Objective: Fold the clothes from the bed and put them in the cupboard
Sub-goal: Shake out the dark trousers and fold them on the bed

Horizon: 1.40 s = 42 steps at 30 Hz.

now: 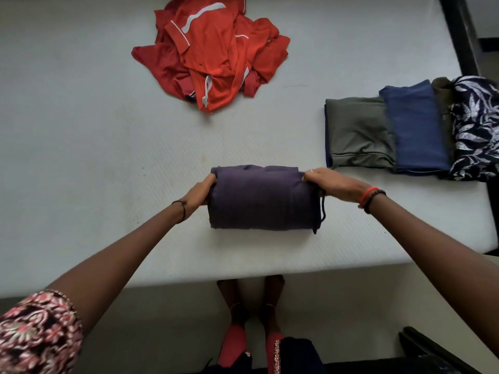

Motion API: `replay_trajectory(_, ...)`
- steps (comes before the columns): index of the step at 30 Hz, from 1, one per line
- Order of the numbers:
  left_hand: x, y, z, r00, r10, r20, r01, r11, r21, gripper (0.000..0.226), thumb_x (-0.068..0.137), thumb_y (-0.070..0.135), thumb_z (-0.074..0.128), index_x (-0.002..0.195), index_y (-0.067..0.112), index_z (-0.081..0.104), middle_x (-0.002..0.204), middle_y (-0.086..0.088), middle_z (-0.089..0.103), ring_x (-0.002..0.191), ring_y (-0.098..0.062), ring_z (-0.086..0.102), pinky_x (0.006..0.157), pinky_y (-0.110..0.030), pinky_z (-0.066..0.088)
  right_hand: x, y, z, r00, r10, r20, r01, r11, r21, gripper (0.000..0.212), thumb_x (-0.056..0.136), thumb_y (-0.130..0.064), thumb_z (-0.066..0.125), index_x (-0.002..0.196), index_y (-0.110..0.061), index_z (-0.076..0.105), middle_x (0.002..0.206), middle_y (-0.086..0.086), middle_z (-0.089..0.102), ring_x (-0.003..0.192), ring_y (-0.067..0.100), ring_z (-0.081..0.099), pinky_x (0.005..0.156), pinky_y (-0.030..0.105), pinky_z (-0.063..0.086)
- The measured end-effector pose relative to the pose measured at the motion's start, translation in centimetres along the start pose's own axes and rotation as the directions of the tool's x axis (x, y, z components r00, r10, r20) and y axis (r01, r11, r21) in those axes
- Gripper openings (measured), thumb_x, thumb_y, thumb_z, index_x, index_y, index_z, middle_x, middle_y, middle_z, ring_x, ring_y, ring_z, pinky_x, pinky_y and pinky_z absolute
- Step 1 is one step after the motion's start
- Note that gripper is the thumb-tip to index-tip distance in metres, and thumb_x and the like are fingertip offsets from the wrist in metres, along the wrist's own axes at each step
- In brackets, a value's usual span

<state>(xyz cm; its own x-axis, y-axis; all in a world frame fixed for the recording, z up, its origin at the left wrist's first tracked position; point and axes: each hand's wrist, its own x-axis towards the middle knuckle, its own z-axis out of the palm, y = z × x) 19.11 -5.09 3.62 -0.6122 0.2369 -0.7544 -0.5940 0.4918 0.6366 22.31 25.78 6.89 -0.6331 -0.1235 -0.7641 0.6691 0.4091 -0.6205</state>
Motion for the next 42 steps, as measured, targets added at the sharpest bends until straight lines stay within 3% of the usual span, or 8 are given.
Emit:
replay_trajectory(7, 3.8, 2.0, 1.7, 0.981, -0.152, -0.124, 0.134, 0.980, -0.145, 0.071, 0.088, 0.069, 0.033, 0.133, 0.016, 0.050, 0.134, -0.004, 0.053, 0.119, -0.023, 0.052, 0.099, -0.037, 0.042, 6.1, 1.5, -0.1, 0.939, -0.003, -0.343, 0.026, 0.998, 0.063, 0.027, 0.096, -0.025, 0.051, 0.071, -0.016, 0.049, 0.064, -0.002, 0.042, 0.059, 0.011, 0.038, 0.051, 0.022, 0.033)
replay_trajectory(14, 4.7, 1.5, 2.7, 0.947, -0.088, -0.308, 0.129, 0.985, 0.117, 0.064, 0.093, 0.061, 0.033, 0.118, 0.007, 0.054, 0.120, -0.013, 0.059, 0.106, -0.029, 0.055, 0.084, -0.034, 0.041, 7.6, 1.9, 2.1, 0.808, -0.133, -0.575, -0.081, 0.940, -0.331, 0.028, 0.099, -0.017, 0.037, 0.116, -0.005, 0.057, 0.120, 0.017, 0.056, 0.112, 0.032, 0.049, 0.089, 0.033, 0.035)
replay_trajectory(18, 4.7, 2.3, 4.0, 0.739, 0.252, -0.625, -0.051, 0.946, 0.321, 0.046, 0.099, 0.038, 0.038, 0.138, 0.012, 0.036, 0.138, -0.010, 0.045, 0.123, -0.026, 0.046, 0.101, -0.041, 0.035, 7.2, 0.7, 5.5, 0.646, -0.459, -0.610, -0.016, 0.791, -0.611, 0.043, 0.097, -0.018, 0.037, 0.135, 0.000, 0.045, 0.138, 0.019, 0.048, 0.129, 0.034, 0.042, 0.106, 0.045, 0.031)
replay_trajectory(22, 5.4, 2.2, 6.8, 0.681, 0.648, -0.341, -0.349, 0.697, 0.627, 0.045, 0.100, 0.022, 0.030, 0.145, 0.016, 0.032, 0.150, -0.001, 0.036, 0.142, -0.017, 0.026, 0.118, -0.043, 0.011, 8.0, 0.4, 10.7, 0.708, -0.591, -0.388, 0.130, 0.649, -0.750, 0.056, 0.095, -0.028, 0.027, 0.141, 0.001, 0.038, 0.147, 0.018, 0.040, 0.139, 0.030, 0.035, 0.113, 0.052, 0.023)
replay_trajectory(30, 8.3, -0.4, 7.0, 0.797, 0.564, -0.216, -0.124, 0.503, 0.855, 0.048, 0.103, 0.031, 0.020, 0.150, 0.027, 0.013, 0.158, 0.011, 0.011, 0.146, -0.009, 0.001, 0.116, -0.047, -0.009, 10.1, 3.1, 8.8, 0.802, -0.521, -0.291, 0.069, 0.565, -0.822, 0.068, 0.096, -0.048, 0.024, 0.146, -0.003, 0.030, 0.151, 0.014, 0.035, 0.142, 0.026, 0.029, 0.118, 0.046, 0.010)
replay_trajectory(35, 7.9, -1.1, 6.4, 0.804, 0.409, -0.431, -0.029, 0.751, 0.659, 0.050, 0.102, 0.038, 0.021, 0.150, 0.030, 0.009, 0.159, 0.010, 0.005, 0.146, -0.010, 0.000, 0.114, -0.049, -0.008, 9.2, 4.4, 4.7, 0.843, -0.460, -0.280, 0.046, 0.579, -0.814, 0.071, 0.096, -0.057, 0.019, 0.146, -0.008, 0.031, 0.147, 0.010, 0.041, 0.138, 0.023, 0.033, 0.118, 0.043, 0.012)
replay_trajectory(38, 6.2, -2.1, 6.1, 0.731, 0.128, -0.670, 0.027, 0.976, 0.216, 0.068, 0.095, 0.051, 0.040, 0.150, 0.018, 0.018, 0.158, -0.002, 0.016, 0.145, -0.017, 0.016, 0.116, -0.048, 0.007, 9.1, 3.9, 2.9, 0.887, -0.409, -0.214, 0.108, 0.633, -0.766, 0.064, 0.097, -0.056, 0.032, 0.145, -0.014, 0.033, 0.147, 0.005, 0.039, 0.136, 0.022, 0.034, 0.114, 0.041, 0.020)
replay_trajectory(42, 2.5, -4.4, 8.2, 0.534, -0.345, -0.772, 0.069, 0.927, -0.368, 0.063, 0.090, 0.048, 0.053, 0.135, 0.004, 0.044, 0.141, -0.016, 0.042, 0.125, -0.029, 0.047, 0.105, -0.045, 0.034, 9.5, 2.5, 1.3, 0.895, -0.420, -0.148, 0.196, 0.671, -0.715, 0.072, 0.089, -0.061, 0.046, 0.145, -0.018, 0.034, 0.139, 0.006, 0.047, 0.129, 0.024, 0.041, 0.111, 0.038, 0.024)
